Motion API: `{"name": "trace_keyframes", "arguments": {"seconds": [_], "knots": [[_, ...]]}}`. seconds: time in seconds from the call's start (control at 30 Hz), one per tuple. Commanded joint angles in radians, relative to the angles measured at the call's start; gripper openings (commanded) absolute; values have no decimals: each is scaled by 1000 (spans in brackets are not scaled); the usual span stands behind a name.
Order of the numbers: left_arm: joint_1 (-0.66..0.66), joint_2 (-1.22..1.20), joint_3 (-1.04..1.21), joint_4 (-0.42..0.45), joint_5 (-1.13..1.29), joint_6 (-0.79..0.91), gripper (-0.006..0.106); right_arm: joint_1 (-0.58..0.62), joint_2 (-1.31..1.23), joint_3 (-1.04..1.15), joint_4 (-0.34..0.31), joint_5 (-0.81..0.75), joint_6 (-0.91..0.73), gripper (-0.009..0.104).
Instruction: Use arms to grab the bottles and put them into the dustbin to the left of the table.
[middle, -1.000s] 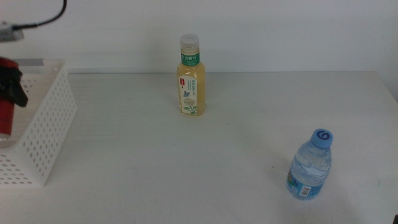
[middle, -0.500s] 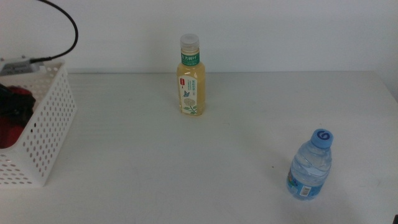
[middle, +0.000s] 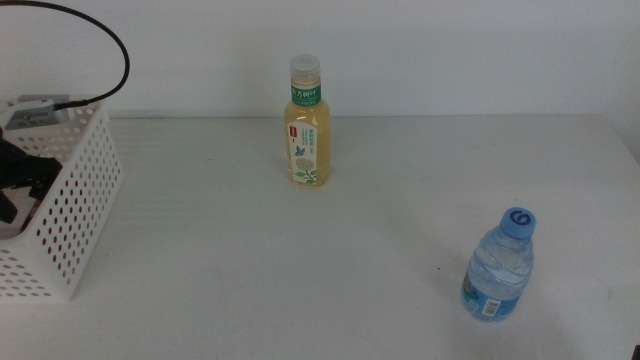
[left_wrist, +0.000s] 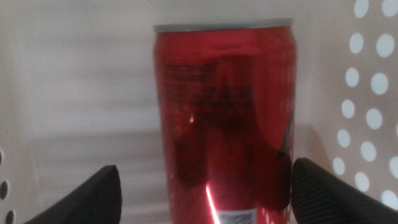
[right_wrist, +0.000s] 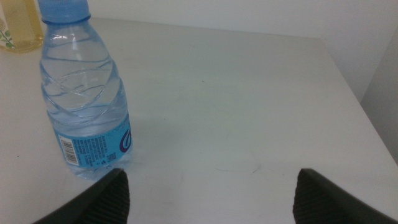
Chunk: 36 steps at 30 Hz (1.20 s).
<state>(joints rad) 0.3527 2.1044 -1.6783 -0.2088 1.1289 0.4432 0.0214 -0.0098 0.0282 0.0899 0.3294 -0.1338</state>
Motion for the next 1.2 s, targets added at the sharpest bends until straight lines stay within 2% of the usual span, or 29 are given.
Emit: {"name": "trace_keyframes", "arguments": {"seconds": [0.0, 0.17, 0.37, 0.57, 0.83, 1.0, 1.17], "knots": [[-1, -75, -42, -23, 16, -21, 90, -5, -28, -8, -6, -71, -11, 96], [-7, -164, -51, -24, 30, -61, 88, -5, -28, -8, -6, -71, -11, 96], [-73, -371, 26, -5, -37, -85, 80, -5, -28, -8, -6, -71, -11, 96], [-180, -619, 202, -2, -205, -96, 75, -5, -28, -8, -6, -71, -11, 96], [-410, -907, 459, 45, -488, -103, 75, -5, -28, -8, -6, -71, -11, 96], [-526, -1033, 640, 45, -642, -131, 75, -5, -28, -8, -6, -71, -11, 96], [-626, -1118, 858, 44, -912, -136, 76, -5, -28, -8, -6, -71, -11, 96]]}}
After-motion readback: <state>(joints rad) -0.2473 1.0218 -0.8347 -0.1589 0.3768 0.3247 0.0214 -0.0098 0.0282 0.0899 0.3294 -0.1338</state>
